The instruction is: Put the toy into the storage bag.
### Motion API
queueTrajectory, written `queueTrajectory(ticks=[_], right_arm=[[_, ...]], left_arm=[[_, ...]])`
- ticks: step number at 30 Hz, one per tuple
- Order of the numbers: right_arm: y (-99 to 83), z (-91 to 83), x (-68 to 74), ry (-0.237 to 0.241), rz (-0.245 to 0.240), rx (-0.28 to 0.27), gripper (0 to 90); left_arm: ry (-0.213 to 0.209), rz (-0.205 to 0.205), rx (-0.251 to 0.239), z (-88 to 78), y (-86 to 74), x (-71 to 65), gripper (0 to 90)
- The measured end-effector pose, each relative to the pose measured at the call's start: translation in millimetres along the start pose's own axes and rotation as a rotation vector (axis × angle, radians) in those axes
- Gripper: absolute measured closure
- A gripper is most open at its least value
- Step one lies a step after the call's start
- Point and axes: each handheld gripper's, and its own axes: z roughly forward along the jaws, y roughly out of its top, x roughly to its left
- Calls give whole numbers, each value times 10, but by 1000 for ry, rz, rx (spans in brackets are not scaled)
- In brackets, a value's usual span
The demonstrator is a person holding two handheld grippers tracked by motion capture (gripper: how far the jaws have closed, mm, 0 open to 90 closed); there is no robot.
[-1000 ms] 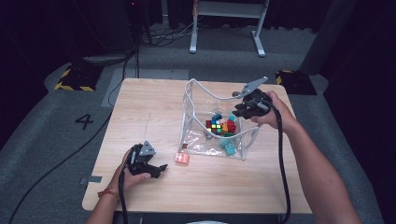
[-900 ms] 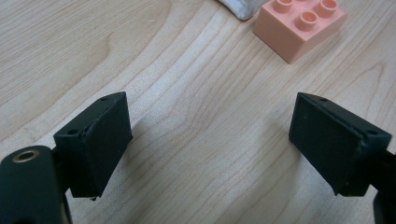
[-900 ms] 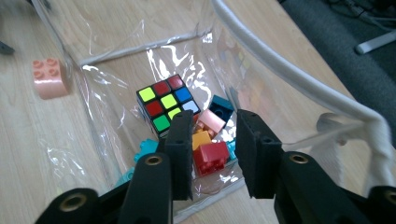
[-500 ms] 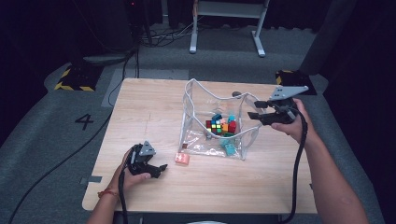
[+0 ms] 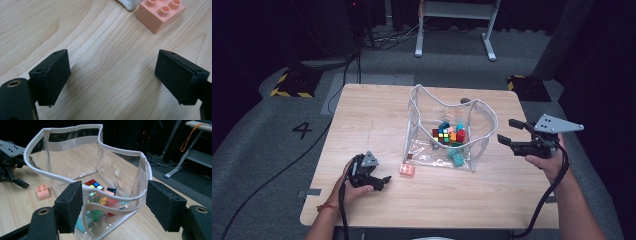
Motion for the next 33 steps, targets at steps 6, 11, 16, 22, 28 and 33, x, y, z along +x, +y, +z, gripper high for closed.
queueTrajectory(ticks=[6,11,16,22,28,33], right_arm=[[-196,13,163,3,-19,10,290],[-346,118,320,50,-10,20,296],[-462,221,477,83,-23,40,298],[-553,352,673,159,-36,55,300],[-656,578,896,230,-74,98,304],[-750,853,1094,294,-102,136,320]], left_arm=[[0,1,1,-2,0,0,132],[0,1,1,-2,0,0,132],[0,1,1,-2,0,0,132],[0,1,1,-2,0,0,132],[0,1,1,-2,0,0,132],[0,1,1,-2,0,0,132]])
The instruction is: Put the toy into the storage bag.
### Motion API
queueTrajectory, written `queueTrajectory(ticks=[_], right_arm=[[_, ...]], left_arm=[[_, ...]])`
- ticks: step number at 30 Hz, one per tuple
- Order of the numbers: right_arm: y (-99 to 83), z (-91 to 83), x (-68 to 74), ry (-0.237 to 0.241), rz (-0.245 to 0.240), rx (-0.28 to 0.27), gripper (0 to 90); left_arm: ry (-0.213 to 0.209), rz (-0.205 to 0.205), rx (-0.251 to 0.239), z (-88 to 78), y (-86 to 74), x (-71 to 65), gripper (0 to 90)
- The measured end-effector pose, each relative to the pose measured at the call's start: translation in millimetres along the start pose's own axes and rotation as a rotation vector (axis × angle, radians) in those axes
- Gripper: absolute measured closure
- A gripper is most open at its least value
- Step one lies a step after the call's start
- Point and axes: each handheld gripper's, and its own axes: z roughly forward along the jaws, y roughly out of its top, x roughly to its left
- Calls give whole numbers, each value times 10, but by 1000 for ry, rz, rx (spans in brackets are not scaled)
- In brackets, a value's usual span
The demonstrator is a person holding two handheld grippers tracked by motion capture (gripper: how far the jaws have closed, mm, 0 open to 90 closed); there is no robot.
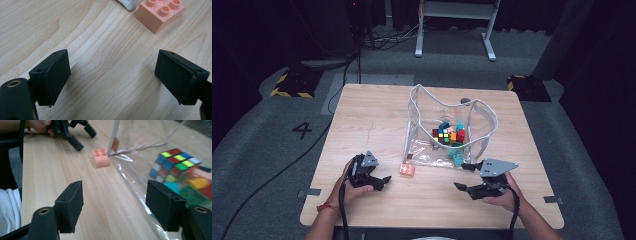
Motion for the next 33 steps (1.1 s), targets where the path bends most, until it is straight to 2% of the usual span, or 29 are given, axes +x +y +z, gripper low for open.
queueTrajectory(ticks=[2,5,9,10,11,12,14,15,16,19,20,22,24,26,27,28,29,30,32,33], right_arm=[[6,153,27,25,-10,14,324],[36,385,86,60,24,45,338],[83,717,123,98,-32,61,337],[94,778,132,111,-31,67,338],[109,824,165,117,3,87,338],[124,890,161,116,-33,82,338],[146,977,188,114,-15,96,338],[159,1046,163,125,-51,73,339],[171,1106,162,119,-52,80,339],[198,1237,154,104,-77,89,338],[206,1269,174,82,-58,108,338],[216,1333,163,90,-13,102,341],[232,1409,119,72,-55,87,342],[249,1453,105,81,-49,99,340],[261,1476,94,59,-81,113,339],[268,1489,85,56,-88,108,341],[280,1511,82,71,-54,104,342],[283,1540,76,77,-41,96,342],[288,1576,67,70,-50,116,344],[288,1582,79,72,-14,143,343]], left_arm=[[0,0,0,0,0,0,132],[0,0,0,0,0,0,132],[0,0,0,0,0,0,132],[0,0,-1,1,0,1,132],[0,1,0,0,0,1,132],[0,1,0,0,0,1,132],[0,1,0,0,0,0,132],[0,1,0,0,0,1,133],[0,0,0,0,0,0,133],[0,1,0,0,0,0,133],[0,1,0,0,0,1,133],[0,1,1,0,0,1,133],[0,1,1,-1,0,1,133],[0,1,0,-1,0,1,133],[0,1,0,0,0,1,133],[0,1,0,-1,0,1,133],[-1,1,0,0,0,1,133],[0,1,0,0,0,1,133],[-1,1,1,-1,0,1,133],[-1,1,1,-1,0,1,133]])
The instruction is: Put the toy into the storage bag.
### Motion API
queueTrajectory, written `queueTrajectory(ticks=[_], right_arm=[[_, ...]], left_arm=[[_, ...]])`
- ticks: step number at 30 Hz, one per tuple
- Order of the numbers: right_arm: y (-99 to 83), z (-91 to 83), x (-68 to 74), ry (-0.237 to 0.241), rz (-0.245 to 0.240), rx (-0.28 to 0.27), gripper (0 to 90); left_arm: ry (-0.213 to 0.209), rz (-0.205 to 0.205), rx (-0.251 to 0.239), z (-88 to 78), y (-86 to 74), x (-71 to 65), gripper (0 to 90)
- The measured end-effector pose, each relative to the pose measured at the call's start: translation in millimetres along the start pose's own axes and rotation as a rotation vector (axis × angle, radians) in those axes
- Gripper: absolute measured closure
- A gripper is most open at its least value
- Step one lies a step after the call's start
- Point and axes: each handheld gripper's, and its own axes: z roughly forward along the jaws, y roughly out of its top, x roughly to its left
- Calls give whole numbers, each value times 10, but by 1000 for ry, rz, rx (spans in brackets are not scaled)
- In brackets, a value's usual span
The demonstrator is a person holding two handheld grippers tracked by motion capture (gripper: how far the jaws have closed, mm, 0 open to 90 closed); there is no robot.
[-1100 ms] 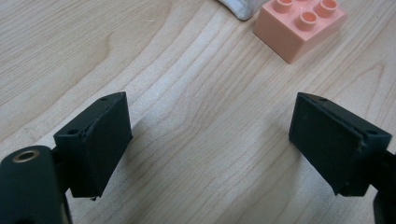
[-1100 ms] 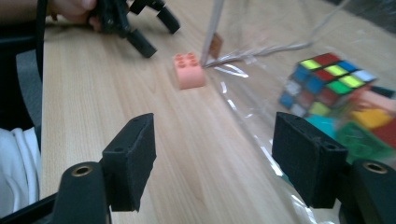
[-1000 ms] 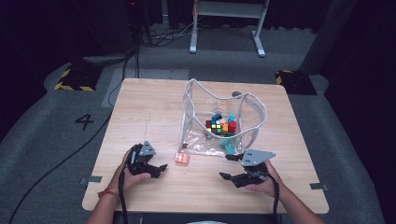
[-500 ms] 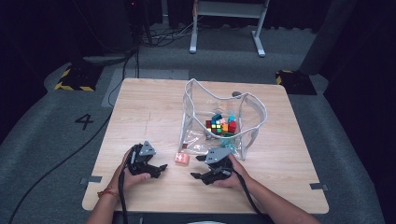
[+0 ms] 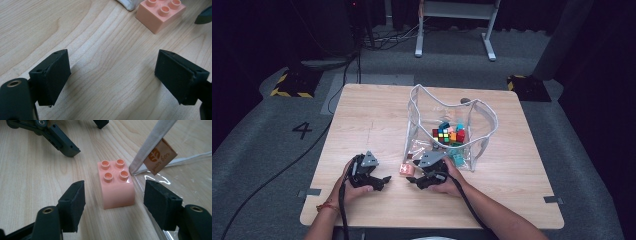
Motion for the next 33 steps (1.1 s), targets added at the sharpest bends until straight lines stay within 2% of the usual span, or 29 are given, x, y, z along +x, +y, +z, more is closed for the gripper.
queueTrajectory(ticks=[2,3,4,5,6,7,13,15,16,17,18,19,20,25,26,28,30,31,33], right_arm=[[6,32,-2,-9,2,25,348],[12,52,-15,0,-17,21,349],[19,64,-7,3,-7,19,355],[25,87,-11,3,-22,2,362],[41,83,-17,-10,-41,28,372],[53,105,-20,-4,-55,10,388],[75,121,-7,14,-35,5,592],[56,96,-27,12,-50,4,595],[43,72,-20,11,-37,8,596],[31,50,-23,15,-43,4,596],[16,3,5,17,-3,28,596],[-1,-14,-19,25,-39,3,596],[-20,-55,-23,35,-43,1,596],[-104,-275,23,30,-19,-26,596],[-124,-335,28,27,-22,-16,596],[-186,-444,58,22,9,5,596],[-252,-532,56,17,-5,10,596],[-283,-557,26,21,-49,-9,596],[-345,-648,24,15,-52,2,596]], left_arm=[[0,0,0,0,0,0,133],[0,0,0,0,0,0,133],[0,0,0,0,0,0,133],[0,0,1,0,0,0,133],[0,0,0,0,0,0,133],[0,0,0,0,0,0,133],[0,1,0,0,0,0,133],[0,1,0,0,0,0,134],[0,1,0,0,0,0,134],[0,0,0,0,0,-1,134],[0,0,0,0,0,-1,134],[0,1,0,0,0,0,134],[0,0,0,0,0,-1,134],[0,0,-1,0,0,-1,134],[0,0,-1,0,0,-1,134],[0,-1,-1,0,0,-1,134],[0,0,-1,0,0,-1,134],[0,0,-1,0,0,-1,134],[0,-1,-1,0,0,-1,134]])
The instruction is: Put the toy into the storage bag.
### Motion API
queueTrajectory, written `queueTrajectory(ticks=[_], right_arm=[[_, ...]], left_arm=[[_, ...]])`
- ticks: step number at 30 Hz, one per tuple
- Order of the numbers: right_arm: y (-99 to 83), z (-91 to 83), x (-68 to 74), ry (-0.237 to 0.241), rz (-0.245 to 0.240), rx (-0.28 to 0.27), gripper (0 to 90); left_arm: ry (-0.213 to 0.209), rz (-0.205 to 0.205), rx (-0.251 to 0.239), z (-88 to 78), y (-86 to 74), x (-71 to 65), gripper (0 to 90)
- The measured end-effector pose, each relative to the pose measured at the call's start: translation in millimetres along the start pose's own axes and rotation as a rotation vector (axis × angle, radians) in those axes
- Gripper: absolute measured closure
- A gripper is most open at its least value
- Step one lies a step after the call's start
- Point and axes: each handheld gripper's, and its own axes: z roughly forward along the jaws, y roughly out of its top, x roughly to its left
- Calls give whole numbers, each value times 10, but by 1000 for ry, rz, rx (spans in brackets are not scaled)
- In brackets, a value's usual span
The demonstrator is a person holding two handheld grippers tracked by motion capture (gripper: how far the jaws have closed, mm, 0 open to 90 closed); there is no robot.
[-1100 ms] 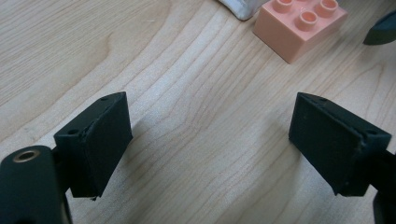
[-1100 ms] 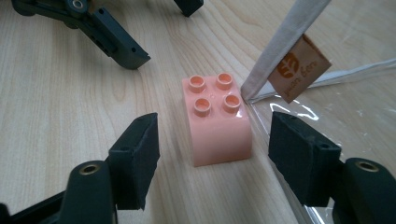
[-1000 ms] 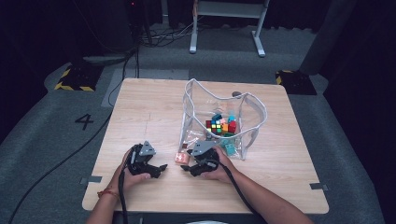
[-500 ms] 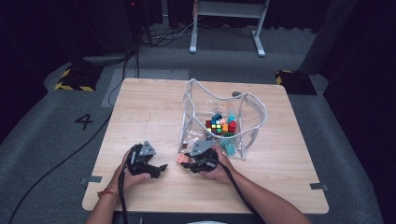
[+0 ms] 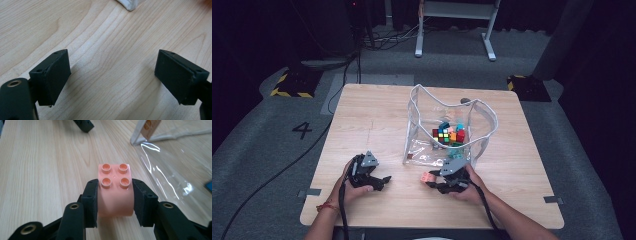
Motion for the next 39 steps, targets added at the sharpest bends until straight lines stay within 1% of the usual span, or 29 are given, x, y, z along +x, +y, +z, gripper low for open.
queueTrajectory(ticks=[2,4,6,7,8,9,10,12,14,17,21,27,31,32,34,36,37,38,39], right_arm=[[-46,-89,-1,-17,-7,9,596],[-89,-183,10,-23,38,25,596],[-143,-254,-7,-32,38,28,596],[-169,-290,-12,-40,52,30,596],[-187,-303,-47,-42,12,9,596],[-219,-356,-54,-55,23,16,596],[-245,-393,-64,-57,25,10,596],[-297,-470,-78,-60,54,9,596],[-349,-538,-100,-68,55,18,596],[-424,-620,-127,-86,63,7,596],[-537,-758,-163,-103,90,8,596],[-725,-946,-253,-155,129,-17,596],[-837,-1082,-297,-163,142,-6,596],[-869,-1114,-301,-168,152,-3,596],[-934,-1180,-329,-186,169,2,596],[-974,-1249,-367,-204,187,-4,596],[-987,-1281,-389,-212,198,-16,596],[-994,-1308,-409,-223,196,-19,596],[-1003,-1335,-425,-236,211,-22,596]], left_arm=[[0,0,-1,1,0,0,134],[0,1,0,0,0,0,134],[0,1,0,0,0,0,134],[0,0,0,0,0,0,134],[0,0,0,0,0,0,134],[0,0,0,0,0,0,134],[0,0,0,0,0,0,134],[0,0,0,0,0,0,134],[0,0,0,0,0,0,133],[0,0,0,0,0,0,134],[0,0,0,0,0,0,134],[0,0,0,0,0,0,134],[0,0,0,0,0,0,134],[0,0,0,0,0,0,134],[0,1,0,0,0,0,134],[0,0,0,0,0,0,134],[0,0,0,0,0,0,134],[0,0,0,0,0,0,134],[0,0,0,0,0,0,134]])
